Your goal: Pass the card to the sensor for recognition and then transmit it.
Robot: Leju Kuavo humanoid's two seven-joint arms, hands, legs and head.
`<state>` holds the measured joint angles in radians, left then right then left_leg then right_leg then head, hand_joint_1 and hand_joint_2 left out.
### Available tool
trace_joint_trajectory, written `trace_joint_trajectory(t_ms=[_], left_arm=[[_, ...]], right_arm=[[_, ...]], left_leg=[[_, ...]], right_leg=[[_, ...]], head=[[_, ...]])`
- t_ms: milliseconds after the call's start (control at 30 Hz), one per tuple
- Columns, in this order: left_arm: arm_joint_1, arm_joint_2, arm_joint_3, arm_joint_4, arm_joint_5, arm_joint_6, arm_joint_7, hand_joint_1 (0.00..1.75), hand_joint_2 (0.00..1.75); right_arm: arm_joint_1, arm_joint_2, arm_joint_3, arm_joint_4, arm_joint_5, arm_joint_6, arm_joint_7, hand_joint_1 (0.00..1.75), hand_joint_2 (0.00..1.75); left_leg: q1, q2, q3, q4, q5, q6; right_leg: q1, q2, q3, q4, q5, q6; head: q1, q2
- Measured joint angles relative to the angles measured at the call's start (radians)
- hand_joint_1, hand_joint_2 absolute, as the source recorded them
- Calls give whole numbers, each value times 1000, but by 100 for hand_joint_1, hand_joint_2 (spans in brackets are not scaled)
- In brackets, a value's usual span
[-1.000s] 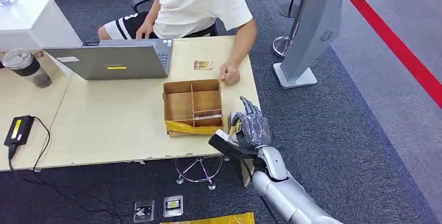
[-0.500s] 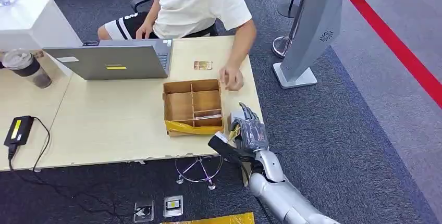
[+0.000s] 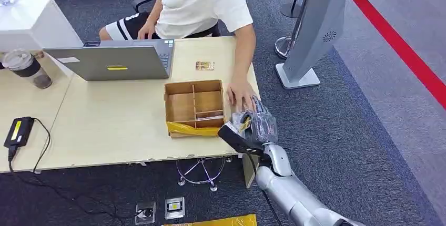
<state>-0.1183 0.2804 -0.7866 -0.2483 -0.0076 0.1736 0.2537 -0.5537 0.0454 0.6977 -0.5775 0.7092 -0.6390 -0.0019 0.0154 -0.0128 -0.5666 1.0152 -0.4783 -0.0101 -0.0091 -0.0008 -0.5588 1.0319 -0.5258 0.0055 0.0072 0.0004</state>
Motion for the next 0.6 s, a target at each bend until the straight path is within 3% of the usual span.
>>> trace_joint_trajectory(t_ms=[600], left_arm=[[0,0,0,0,0,0,0,0,175]], right_arm=[[0,-6,-2,46,40,26,50,175,175]], left_leg=[[0,0,0,0,0,0]], right_leg=[[0,0,0,0,0,0]], head=[[0,0]])
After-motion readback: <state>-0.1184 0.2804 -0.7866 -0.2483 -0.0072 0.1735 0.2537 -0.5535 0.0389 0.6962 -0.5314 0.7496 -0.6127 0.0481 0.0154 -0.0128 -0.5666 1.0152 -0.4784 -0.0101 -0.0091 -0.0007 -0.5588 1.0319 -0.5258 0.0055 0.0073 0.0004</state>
